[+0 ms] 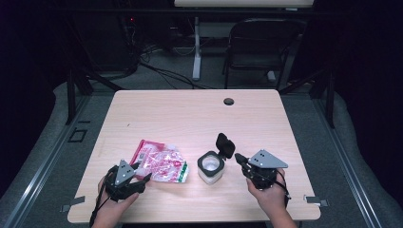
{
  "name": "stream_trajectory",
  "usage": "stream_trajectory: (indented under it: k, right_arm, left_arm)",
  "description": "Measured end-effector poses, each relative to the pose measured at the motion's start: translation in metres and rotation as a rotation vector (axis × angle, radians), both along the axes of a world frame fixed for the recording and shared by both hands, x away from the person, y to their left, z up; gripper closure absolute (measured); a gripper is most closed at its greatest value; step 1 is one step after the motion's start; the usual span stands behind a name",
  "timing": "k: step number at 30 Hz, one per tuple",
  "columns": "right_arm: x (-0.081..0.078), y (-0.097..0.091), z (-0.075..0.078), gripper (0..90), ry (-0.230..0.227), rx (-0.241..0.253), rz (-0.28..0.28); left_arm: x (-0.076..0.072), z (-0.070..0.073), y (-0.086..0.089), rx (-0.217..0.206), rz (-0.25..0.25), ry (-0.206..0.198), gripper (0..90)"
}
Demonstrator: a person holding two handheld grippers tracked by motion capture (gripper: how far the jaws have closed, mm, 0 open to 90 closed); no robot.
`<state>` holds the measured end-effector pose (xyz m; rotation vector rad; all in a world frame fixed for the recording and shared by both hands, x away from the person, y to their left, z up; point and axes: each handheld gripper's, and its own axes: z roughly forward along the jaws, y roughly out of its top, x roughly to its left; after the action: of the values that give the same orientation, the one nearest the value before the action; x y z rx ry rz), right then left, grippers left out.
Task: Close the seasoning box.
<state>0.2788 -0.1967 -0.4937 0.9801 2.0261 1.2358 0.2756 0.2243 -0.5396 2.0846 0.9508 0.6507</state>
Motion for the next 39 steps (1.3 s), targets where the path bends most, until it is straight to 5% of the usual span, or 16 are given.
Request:
stream_trajectory:
  k: [15,28,39]
  right_arm:
    - [0.014,-0.01,0.003,90.0,-0.013,0.007,-0.084]
    - [0.038,-0.003,0.004,90.0,-0.001,0.001,-0.083]
    - [0.042,-0.004,0.003,90.0,0.003,0.028,-0.09]
  left_arm:
    - [-0.001,0.001,0.002,-0.003,0.009,-0.004,39.8]
    - [-0.002,0.0,0.006,-0.008,0.027,0.0,39.8]
    - [-0.002,0.001,0.009,-0.007,0.036,0.001,39.8]
